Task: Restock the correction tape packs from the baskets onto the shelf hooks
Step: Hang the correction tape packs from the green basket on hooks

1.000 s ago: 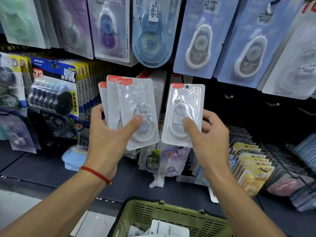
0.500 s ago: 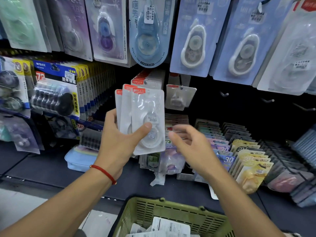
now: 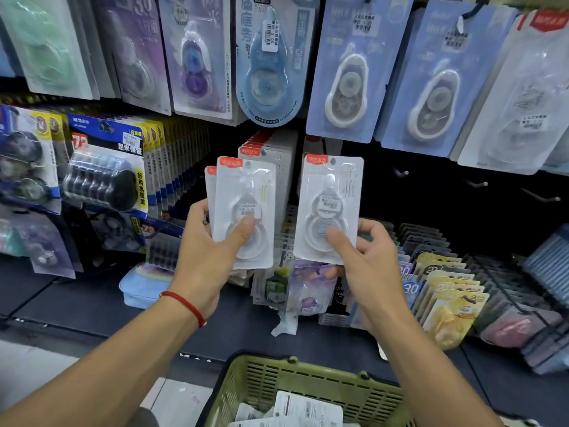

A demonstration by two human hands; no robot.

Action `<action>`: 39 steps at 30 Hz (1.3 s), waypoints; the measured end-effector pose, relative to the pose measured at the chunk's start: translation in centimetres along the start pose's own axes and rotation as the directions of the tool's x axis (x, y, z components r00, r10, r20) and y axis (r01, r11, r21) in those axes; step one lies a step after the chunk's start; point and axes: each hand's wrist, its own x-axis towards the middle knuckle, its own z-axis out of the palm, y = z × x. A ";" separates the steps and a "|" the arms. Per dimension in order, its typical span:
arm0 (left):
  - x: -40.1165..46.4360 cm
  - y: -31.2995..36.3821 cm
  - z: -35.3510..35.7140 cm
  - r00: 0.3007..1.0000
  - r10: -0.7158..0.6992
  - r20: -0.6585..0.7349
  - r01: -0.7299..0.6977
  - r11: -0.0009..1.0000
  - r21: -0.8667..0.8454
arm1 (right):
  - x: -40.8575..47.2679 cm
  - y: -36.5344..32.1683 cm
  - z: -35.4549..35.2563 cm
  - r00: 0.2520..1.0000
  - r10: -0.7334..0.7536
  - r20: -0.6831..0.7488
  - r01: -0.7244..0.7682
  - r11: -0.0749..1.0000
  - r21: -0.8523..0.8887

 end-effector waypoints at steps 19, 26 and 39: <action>-0.7 0.4 0.5 0.995 -0.010 0.097 0.010 1.000 0.009 | -0.7 0.4 1.3 0.971 -0.032 0.235 0.111 0.937 -0.331; -1.3 0.3 1.1 0.984 -0.049 0.170 0.053 0.998 -0.021 | -1.0 0.6 1.9 0.992 -0.069 0.104 0.084 0.986 -0.145; -0.3 1.1 -0.4 1.000 -0.002 0.005 0.002 0.999 0.051 | 0.0 -2.0 0.2 0.990 -0.134 -0.032 0.135 0.990 0.029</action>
